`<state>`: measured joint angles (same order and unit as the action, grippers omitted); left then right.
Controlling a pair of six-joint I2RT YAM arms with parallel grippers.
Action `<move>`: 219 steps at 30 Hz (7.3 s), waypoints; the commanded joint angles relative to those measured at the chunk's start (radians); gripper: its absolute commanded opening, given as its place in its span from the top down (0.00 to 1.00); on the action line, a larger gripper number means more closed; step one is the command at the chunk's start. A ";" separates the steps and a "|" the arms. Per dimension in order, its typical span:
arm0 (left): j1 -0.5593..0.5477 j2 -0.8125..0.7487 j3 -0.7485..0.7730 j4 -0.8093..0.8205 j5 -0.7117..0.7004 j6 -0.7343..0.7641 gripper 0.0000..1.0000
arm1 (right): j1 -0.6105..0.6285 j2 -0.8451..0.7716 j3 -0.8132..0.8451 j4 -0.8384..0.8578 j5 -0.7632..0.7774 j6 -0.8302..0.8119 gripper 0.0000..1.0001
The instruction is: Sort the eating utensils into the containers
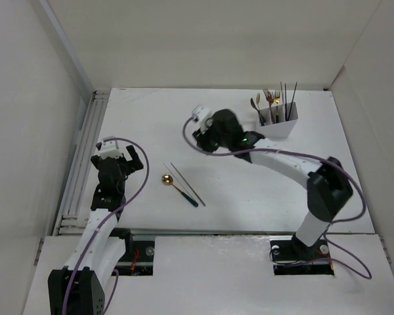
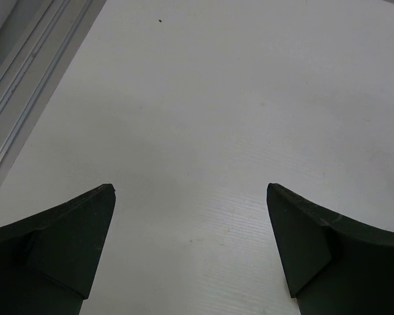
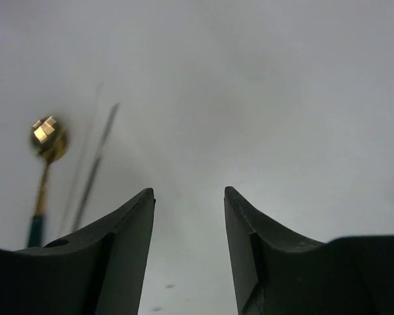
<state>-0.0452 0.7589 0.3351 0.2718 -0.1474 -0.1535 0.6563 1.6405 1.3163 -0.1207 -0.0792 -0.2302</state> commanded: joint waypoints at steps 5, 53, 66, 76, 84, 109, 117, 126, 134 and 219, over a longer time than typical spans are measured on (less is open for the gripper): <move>0.004 -0.055 0.025 0.012 -0.040 -0.070 0.00 | 0.241 0.231 0.095 -0.195 -0.031 0.190 0.50; 0.004 -0.113 -0.002 0.010 -0.031 -0.104 0.00 | 0.292 0.446 0.080 -0.306 0.095 0.307 1.00; 0.004 -0.122 -0.011 0.010 -0.031 -0.104 0.00 | 0.074 0.185 -0.019 -0.113 0.006 0.307 1.00; 0.004 -0.122 -0.011 0.020 -0.040 -0.095 0.00 | -0.225 0.012 0.056 -0.014 -0.037 0.261 1.00; 0.013 -0.122 -0.021 0.029 -0.040 -0.095 0.00 | -0.219 0.137 0.242 -0.276 -0.145 0.115 0.66; 0.022 -0.113 -0.030 0.038 -0.021 -0.086 0.00 | 0.155 0.398 0.155 -0.435 0.159 0.318 0.37; 0.022 -0.122 -0.030 0.038 -0.021 -0.095 0.00 | 0.166 0.452 0.155 -0.458 0.159 0.330 0.81; 0.022 -0.132 -0.030 0.038 -0.012 -0.095 0.00 | 0.157 0.392 0.083 -0.309 0.145 0.307 1.00; 0.022 -0.132 -0.039 0.038 -0.012 -0.095 0.00 | 0.102 0.165 0.017 -0.123 0.072 0.253 1.00; 0.031 -0.056 0.022 -0.026 -0.005 -0.116 0.01 | 0.401 0.246 0.069 -0.247 0.061 0.177 0.61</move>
<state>-0.0174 0.7212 0.3721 0.2119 -0.1577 -0.2424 1.0523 1.8637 1.3357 -0.3672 -0.0750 -0.0952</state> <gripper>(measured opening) 0.989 0.393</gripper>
